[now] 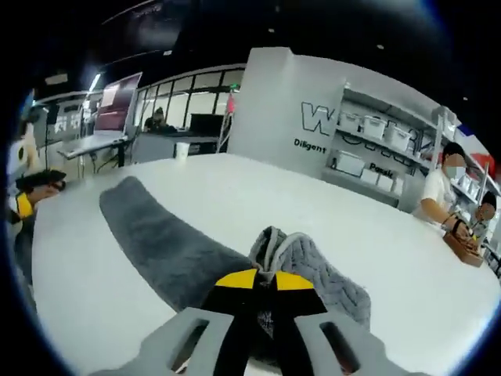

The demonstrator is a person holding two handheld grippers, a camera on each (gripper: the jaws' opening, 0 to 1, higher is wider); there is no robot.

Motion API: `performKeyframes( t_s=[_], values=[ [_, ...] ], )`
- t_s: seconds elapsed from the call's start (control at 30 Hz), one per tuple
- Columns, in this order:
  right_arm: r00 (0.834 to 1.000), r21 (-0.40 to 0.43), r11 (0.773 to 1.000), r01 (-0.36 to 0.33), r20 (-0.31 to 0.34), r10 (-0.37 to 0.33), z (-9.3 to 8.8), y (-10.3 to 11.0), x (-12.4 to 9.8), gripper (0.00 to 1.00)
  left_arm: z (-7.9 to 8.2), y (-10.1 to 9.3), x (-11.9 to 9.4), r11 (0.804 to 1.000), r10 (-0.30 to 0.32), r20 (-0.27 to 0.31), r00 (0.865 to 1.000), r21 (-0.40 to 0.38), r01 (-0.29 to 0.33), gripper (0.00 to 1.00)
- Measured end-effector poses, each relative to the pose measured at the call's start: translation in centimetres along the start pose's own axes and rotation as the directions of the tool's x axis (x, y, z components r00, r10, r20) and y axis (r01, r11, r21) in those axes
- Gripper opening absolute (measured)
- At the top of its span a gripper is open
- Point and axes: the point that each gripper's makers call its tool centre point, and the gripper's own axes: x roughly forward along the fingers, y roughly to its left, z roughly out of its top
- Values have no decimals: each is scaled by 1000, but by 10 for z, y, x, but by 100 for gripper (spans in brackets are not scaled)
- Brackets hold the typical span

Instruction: Open the folded towel by lifting each exposed corner and separating the folded layers until the towel lies flat within the target outline without major curled edges

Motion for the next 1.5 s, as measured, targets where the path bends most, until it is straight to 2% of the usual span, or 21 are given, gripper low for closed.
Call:
performKeyframes(
  t_s=[0.13,0.3,0.43,0.7,0.93,1.1,1.2,1.4,1.5],
  values=[
    [998,4,998,64,27,-64,12,-28,-9,0,1,-1,-1,1000,2,0,1000,5,-2,100],
    [990,18,992,128,54,-128,19,-53,-23,0,2,0,0,1000,4,-1,1000,6,-4,100],
    [983,31,984,174,62,-176,19,-74,-31,0,1,0,0,1000,7,-5,1000,10,-7,100],
    [955,72,956,284,66,-289,9,-120,-49,0,2,1,0,1000,12,-7,1000,12,-12,100],
    [916,77,916,395,45,-399,-11,-160,-64,0,1,0,0,1000,13,-12,1000,16,-13,100],
    [894,69,892,446,21,-448,-28,-180,-70,0,1,-3,1,1000,12,-14,1000,21,-12,100],
    [872,74,869,489,-9,-490,-46,-200,-73,0,1,-4,1,1000,15,-18,1000,25,-15,100],
    [847,101,841,531,-74,-526,-79,-225,-74,0,0,-4,2,999,25,-27,999,30,-24,100],
    [844,143,832,537,-105,-527,-95,-232,-73,0,1,-4,3,999,27,-29,999,33,-27,100]
  ],
)
